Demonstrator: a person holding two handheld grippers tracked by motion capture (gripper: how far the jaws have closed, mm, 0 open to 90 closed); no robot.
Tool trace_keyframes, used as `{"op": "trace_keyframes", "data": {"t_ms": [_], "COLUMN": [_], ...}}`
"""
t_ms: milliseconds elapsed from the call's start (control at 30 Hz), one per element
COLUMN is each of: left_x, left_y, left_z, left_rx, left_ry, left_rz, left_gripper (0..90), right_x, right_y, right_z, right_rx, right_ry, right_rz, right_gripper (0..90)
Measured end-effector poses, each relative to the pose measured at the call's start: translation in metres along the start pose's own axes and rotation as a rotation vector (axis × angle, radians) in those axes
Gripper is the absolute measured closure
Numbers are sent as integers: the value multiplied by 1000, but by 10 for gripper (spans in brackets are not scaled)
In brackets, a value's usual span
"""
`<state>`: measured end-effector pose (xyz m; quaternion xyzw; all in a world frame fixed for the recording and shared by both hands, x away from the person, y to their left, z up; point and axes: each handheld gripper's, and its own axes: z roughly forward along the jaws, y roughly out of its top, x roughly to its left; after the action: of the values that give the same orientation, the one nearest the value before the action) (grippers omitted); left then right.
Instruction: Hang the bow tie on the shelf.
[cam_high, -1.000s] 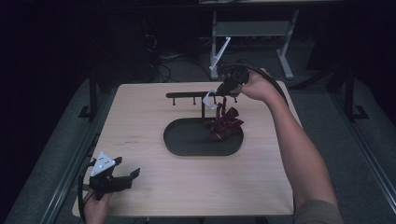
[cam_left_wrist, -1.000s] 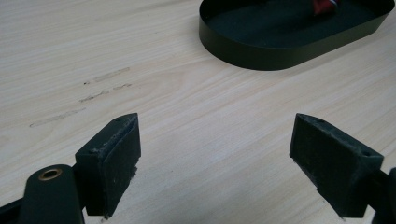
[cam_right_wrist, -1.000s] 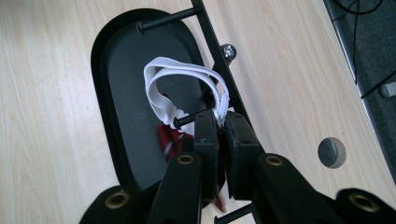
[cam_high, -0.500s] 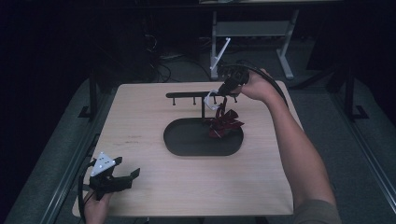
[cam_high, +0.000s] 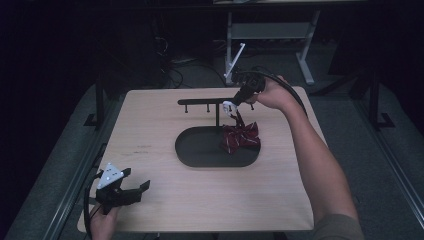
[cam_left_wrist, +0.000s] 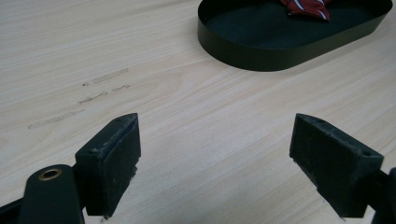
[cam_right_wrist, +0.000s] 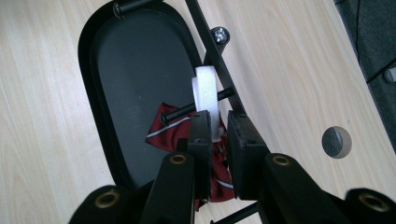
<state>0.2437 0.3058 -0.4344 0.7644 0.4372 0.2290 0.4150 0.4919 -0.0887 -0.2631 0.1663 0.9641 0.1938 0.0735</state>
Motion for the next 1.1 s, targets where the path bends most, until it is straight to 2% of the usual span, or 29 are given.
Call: {"op": "trace_keyframes", "data": {"t_ms": [367,467,1100], "left_x": [-1,-1,-1], "left_y": [0,1,0], "left_z": [0,0,-1], "left_rx": [5,3,-1], "left_ry": [-1,-1,0], "left_rz": [7,7,4], "left_gripper": [161,161,161], "right_x": [1,1,6], "right_y": [-8,-11,-21], "right_z": [-2,-4,-6], "right_rx": [-9,-26,-54], "right_ry": [36,45,63], "right_rz": [24,23,29], "right_gripper": [781,775,717]}}
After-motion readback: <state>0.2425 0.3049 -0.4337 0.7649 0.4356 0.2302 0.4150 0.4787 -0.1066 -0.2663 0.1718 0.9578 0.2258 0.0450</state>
